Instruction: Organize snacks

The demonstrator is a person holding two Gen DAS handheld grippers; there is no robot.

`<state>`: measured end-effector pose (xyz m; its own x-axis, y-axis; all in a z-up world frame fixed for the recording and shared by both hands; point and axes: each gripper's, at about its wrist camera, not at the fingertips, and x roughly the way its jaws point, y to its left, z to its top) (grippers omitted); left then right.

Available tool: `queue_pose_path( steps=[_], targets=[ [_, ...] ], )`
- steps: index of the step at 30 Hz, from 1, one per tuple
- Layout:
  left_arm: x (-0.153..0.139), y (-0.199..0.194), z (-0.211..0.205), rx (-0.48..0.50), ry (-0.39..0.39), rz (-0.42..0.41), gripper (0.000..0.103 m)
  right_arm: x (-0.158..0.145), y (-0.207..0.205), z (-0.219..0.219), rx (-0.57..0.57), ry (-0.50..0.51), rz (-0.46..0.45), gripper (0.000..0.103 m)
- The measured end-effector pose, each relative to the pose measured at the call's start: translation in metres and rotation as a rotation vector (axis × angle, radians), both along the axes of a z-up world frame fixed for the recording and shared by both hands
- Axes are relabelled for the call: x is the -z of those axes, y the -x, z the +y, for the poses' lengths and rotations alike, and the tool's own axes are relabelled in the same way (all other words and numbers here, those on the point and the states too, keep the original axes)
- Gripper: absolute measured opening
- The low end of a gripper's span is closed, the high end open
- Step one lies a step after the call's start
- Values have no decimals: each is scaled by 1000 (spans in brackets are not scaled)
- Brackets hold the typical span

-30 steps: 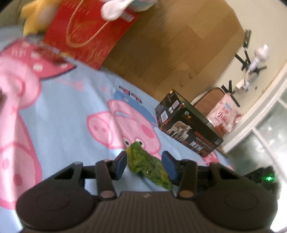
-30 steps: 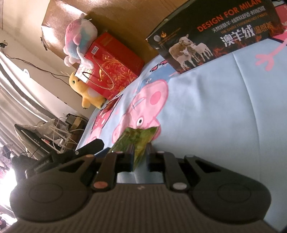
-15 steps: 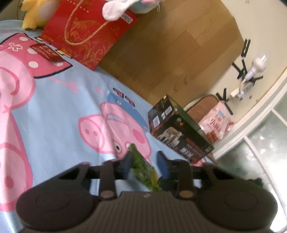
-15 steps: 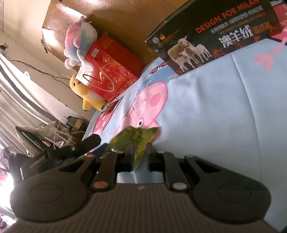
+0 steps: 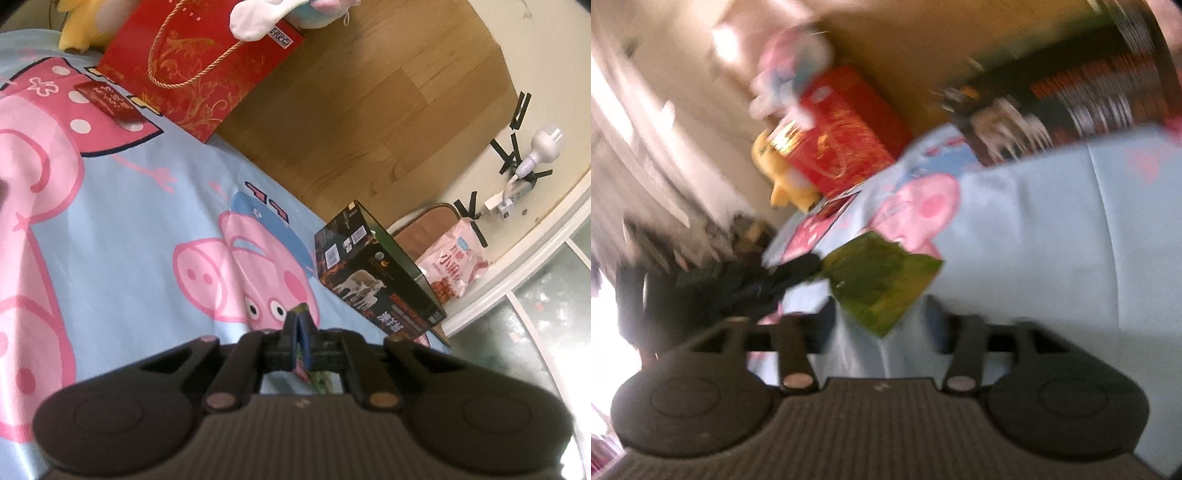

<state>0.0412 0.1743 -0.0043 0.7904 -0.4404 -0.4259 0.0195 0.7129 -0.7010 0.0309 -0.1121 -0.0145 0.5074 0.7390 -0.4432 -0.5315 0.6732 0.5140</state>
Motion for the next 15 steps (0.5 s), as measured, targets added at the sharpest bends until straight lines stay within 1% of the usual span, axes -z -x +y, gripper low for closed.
queue_pose_path(
  steps=[2,5,7,12,15],
  targets=[
    [-1,0,0,1,10,1,3,-2,12,12,-39,103,-73,68],
    [-4,1,-3,7,11,-3,3,-3,16,24,-63,184,-130,68],
    [-7,3,-5,12,3,-6,3,-2,12,26,-62,198,-138,67],
    [-9,5,-10,14,-13,4,3,1,-4,26,-39,182,-124,66],
    [-11,5,-11,11,-13,10,3,-1,-5,33,-21,200,-137,64]
  ],
)
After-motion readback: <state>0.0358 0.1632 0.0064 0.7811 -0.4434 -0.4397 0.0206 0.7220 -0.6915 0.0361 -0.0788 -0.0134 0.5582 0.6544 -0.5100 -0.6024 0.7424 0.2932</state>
